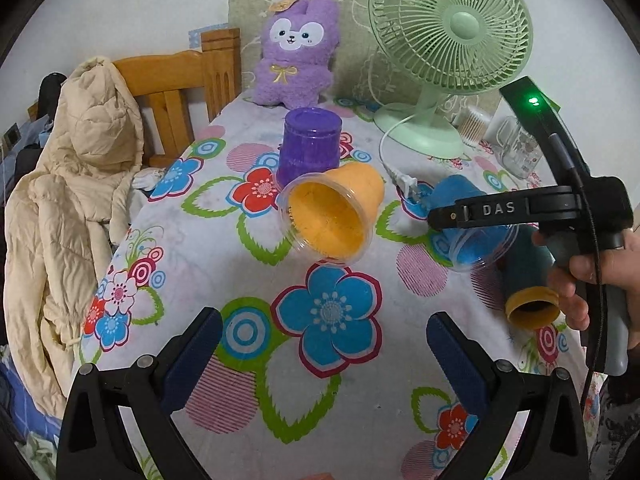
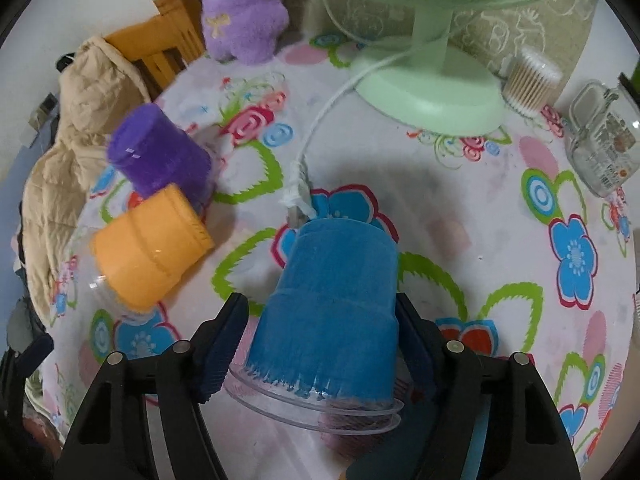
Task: Flip cup upside down
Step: 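Close the right gripper on the blue cup and lift it, then carry the blue cup toward the left tool and release it into the left gripper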
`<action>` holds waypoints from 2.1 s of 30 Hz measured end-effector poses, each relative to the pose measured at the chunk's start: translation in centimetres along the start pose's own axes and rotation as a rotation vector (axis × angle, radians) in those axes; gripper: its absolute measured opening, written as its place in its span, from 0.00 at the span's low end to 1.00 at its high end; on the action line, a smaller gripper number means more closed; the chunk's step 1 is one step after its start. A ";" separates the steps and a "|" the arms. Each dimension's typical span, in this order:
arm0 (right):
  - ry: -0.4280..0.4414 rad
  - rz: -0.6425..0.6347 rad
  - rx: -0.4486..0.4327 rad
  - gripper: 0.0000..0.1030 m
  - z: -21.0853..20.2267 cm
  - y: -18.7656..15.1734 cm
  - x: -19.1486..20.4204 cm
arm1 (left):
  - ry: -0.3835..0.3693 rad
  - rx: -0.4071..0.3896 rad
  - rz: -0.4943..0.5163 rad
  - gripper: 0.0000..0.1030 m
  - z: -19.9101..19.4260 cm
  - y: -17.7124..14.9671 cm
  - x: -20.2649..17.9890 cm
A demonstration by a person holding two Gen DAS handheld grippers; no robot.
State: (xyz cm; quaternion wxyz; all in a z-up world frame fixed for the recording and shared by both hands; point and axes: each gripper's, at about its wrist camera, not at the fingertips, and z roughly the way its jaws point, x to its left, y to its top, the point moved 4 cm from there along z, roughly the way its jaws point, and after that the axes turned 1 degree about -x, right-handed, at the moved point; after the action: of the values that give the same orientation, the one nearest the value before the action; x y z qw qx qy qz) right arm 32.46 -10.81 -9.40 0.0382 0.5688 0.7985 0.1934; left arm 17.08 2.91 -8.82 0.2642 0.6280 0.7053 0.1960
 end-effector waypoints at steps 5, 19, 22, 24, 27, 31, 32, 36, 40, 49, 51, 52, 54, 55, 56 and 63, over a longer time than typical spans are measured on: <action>0.067 0.006 -0.078 0.72 -4.5 -1.9 1.5 | -0.010 -0.024 -0.016 1.00 -2.1 -0.4 0.0; 0.210 0.090 -0.092 0.72 -8.8 -15.2 5.9 | -0.019 -0.021 -0.099 1.00 -8.7 -7.9 2.4; 0.255 0.137 -0.064 0.72 -8.1 -17.7 6.6 | -0.015 -0.013 -0.117 1.00 -9.6 -9.5 3.0; 0.272 0.159 -0.049 0.72 -7.8 -18.9 7.0 | -0.012 -0.012 -0.127 1.00 -10.1 -10.3 3.3; 0.282 0.175 -0.029 0.73 -7.4 -20.0 7.5 | -0.012 -0.015 -0.134 1.00 -10.7 -11.1 3.6; 0.285 0.179 0.009 0.74 -6.7 -21.0 7.9 | -0.018 -0.019 -0.132 1.00 -11.2 -11.4 3.3; 0.281 0.179 0.014 0.75 -6.6 -21.1 7.9 | -0.018 -0.020 -0.128 1.00 -11.3 -11.4 3.1; 0.273 0.178 0.014 0.76 -7.0 -21.1 7.5 | -0.020 -0.022 -0.116 1.00 -11.5 -11.4 2.7; 0.276 0.182 -0.005 0.82 -7.8 -21.0 6.7 | -0.019 -0.025 -0.107 1.00 -11.5 -11.2 2.3; 0.332 0.203 -0.062 0.83 -10.8 -21.3 4.4 | -0.015 -0.024 -0.073 1.00 -11.3 -9.9 0.8; 0.336 0.215 -0.084 0.83 -11.6 -21.6 3.5 | -0.017 -0.021 -0.050 1.00 -11.1 -9.4 0.0; 0.337 0.220 -0.090 0.84 -11.9 -21.7 3.2 | -0.018 -0.020 -0.036 1.00 -11.1 -9.2 -0.4; 0.334 0.233 -0.100 0.86 -12.4 -22.2 2.3 | -0.022 -0.013 -0.006 1.00 -10.8 -8.7 -1.4; 0.330 0.241 -0.102 0.87 -12.4 -22.5 1.7 | -0.028 -0.005 0.019 1.00 -10.6 -8.4 -2.1; 0.328 0.254 -0.102 0.87 -12.4 -22.9 1.1 | -0.033 0.001 0.035 1.00 -10.4 -8.1 -2.6; 0.337 0.343 -0.084 0.87 -11.3 -25.2 -2.5 | -0.047 0.128 0.191 1.00 -6.9 -7.0 -6.9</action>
State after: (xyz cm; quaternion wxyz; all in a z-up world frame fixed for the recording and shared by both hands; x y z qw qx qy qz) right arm 7.63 -23.11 -8.28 -0.1053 0.6538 0.6765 0.3222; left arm 7.82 -4.45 -6.77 0.2201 0.7122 0.6471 0.1600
